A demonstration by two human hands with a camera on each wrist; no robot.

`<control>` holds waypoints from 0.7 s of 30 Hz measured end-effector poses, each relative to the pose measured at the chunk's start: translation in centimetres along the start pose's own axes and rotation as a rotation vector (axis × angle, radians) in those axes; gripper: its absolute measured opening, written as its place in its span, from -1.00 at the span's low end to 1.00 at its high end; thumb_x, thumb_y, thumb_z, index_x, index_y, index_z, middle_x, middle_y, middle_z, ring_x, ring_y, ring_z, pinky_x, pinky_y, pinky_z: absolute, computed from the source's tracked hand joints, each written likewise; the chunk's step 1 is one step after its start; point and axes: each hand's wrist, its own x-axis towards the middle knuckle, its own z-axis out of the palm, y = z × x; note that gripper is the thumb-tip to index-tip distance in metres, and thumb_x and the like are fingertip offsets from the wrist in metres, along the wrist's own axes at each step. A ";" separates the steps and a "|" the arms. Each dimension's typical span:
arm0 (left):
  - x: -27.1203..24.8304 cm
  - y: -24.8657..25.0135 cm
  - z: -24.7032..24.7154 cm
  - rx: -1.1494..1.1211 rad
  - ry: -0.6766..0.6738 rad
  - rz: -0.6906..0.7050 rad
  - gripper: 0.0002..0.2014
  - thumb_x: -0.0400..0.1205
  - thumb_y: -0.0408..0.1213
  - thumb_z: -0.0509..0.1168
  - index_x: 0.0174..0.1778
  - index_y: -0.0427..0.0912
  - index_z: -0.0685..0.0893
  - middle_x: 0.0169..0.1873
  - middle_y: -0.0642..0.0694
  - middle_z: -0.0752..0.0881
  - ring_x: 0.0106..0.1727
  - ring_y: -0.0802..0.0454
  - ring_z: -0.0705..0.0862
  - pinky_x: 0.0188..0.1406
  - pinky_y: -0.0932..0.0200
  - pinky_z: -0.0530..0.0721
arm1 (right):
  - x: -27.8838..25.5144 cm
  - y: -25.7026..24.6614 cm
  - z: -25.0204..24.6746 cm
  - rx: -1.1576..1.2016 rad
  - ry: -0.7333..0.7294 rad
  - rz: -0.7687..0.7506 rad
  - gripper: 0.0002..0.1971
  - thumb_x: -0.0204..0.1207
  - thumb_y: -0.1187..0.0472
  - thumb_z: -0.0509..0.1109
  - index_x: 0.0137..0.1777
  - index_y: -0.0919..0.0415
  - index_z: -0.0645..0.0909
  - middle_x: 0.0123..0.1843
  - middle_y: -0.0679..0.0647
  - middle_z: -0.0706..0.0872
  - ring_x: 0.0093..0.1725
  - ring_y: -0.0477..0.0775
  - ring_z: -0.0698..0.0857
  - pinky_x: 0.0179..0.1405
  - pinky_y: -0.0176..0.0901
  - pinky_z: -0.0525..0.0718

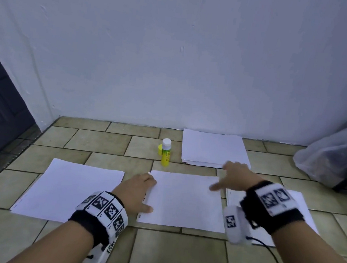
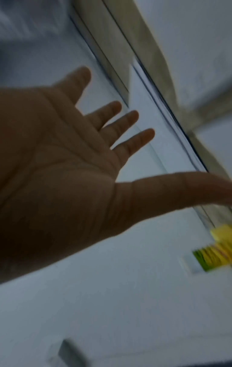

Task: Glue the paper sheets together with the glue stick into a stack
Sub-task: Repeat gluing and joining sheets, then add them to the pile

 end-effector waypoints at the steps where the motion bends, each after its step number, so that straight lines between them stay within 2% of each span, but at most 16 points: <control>1: 0.1 0.0 0.1 -0.002 0.003 -0.006 -0.21 0.56 0.05 0.39 0.64 -0.06 0.18 0.60 0.09 0.18 0.56 0.11 0.24 0.46 0.21 0.33 | -0.7 2.1 0.2 -0.045 -0.028 0.059 0.00 0.23 -0.33 0.55 0.55 0.20 0.28 0.51 0.16 0.42 0.52 0.20 0.33 0.46 0.20 0.40; 3: 0.2 0.1 0.1 0.001 0.013 -0.016 -0.20 0.54 0.07 0.41 0.63 -0.05 0.20 0.59 0.11 0.19 0.56 0.13 0.23 0.45 0.22 0.34 | -1.9 5.5 1.1 -0.084 -0.065 0.139 0.10 0.16 -0.38 0.55 0.58 0.21 0.21 0.57 0.13 0.34 0.58 0.17 0.25 0.52 0.27 0.31; 5: 0.2 0.4 0.0 0.002 0.018 -0.020 -0.20 0.51 0.07 0.43 0.62 -0.03 0.22 0.57 0.12 0.21 0.55 0.14 0.24 0.43 0.23 0.34 | -3.0 7.5 2.4 -0.054 -0.107 0.159 0.15 0.11 -0.37 0.58 0.58 0.22 0.18 0.56 0.09 0.33 0.57 0.13 0.24 0.53 0.22 0.32; 8: 0.2 0.5 -0.1 0.000 0.013 -0.026 -0.19 0.49 0.07 0.45 0.60 -0.02 0.24 0.55 0.12 0.24 0.53 0.13 0.25 0.43 0.21 0.36 | -4.3 8.6 3.9 0.040 -0.081 0.124 0.11 0.05 -0.28 0.66 0.51 0.20 0.22 0.42 0.06 0.47 0.39 0.08 0.46 0.37 0.02 0.50; 10: 0.2 0.5 -0.1 -0.001 0.008 -0.032 -0.19 0.50 0.06 0.45 0.60 -0.02 0.23 0.56 0.11 0.23 0.54 0.13 0.24 0.44 0.20 0.36 | -4.8 8.7 4.3 0.077 -0.039 0.105 0.09 0.06 -0.23 0.69 0.49 0.20 0.22 0.36 0.05 0.52 0.32 0.07 0.52 0.29 -0.04 0.55; 14: 0.0 0.5 0.0 -0.015 -0.005 -0.032 -0.20 0.52 0.04 0.43 0.62 -0.03 0.22 0.57 0.11 0.21 0.56 0.12 0.22 0.45 0.20 0.36 | -5.1 8.7 4.0 0.088 -0.055 0.069 -0.04 0.24 -0.16 0.62 0.53 0.20 0.21 0.42 0.07 0.49 0.37 0.06 0.50 0.28 -0.16 0.48; 21: -0.1 0.5 0.0 -0.025 -0.009 -0.025 -0.21 0.54 0.04 0.41 0.63 -0.04 0.19 0.56 0.12 0.20 0.54 0.13 0.22 0.39 0.23 0.38 | -5.6 9.2 2.6 0.062 -0.061 0.030 -0.41 0.62 -0.16 0.25 0.55 0.13 0.32 0.48 0.02 0.51 0.41 0.02 0.50 0.28 -0.25 0.37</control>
